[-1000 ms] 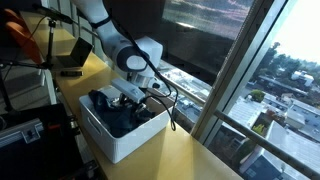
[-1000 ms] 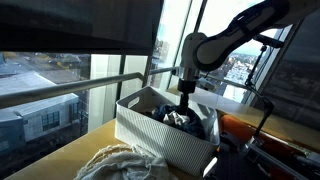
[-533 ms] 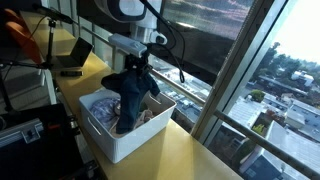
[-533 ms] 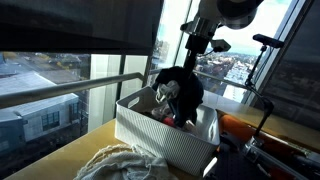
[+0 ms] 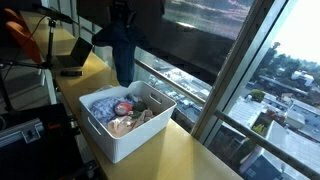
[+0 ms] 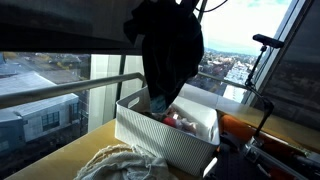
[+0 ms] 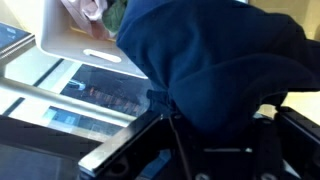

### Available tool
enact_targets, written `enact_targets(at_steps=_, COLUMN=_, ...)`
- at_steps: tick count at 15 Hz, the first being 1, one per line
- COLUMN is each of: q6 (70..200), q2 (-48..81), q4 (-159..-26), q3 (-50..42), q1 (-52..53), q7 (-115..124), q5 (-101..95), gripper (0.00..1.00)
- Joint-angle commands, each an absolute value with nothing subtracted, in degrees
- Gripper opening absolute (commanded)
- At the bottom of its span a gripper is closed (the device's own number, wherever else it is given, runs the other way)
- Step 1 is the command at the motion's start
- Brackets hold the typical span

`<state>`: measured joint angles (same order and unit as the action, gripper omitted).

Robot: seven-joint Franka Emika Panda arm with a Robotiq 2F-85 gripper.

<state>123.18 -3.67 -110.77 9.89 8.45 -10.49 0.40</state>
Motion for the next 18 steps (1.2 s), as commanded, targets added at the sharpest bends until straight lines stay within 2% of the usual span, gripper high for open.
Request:
enact_targets(at_steps=1, q6=119.95, q2=-1.58, q4=-106.96, q3=15.07, q1=13.67, q7=-3.40, q5=-2.76, gripper=0.04)
enact_targets(at_steps=7, q6=120.27, q2=6.16, q4=-107.23, q3=19.46, q1=19.18, q7=3.66, q5=-4.01, gripper=0.04)
enact_targets(at_steps=13, q6=119.23, q2=13.83, q4=-104.09, q3=13.62, q1=13.60, q7=-3.10, q5=-0.97, gripper=0.04)
enact_targets(at_steps=18, q6=120.83, q2=19.64, q4=-104.90, q3=12.23, q1=10.77, q7=-4.71, q5=2.41, gripper=0.04)
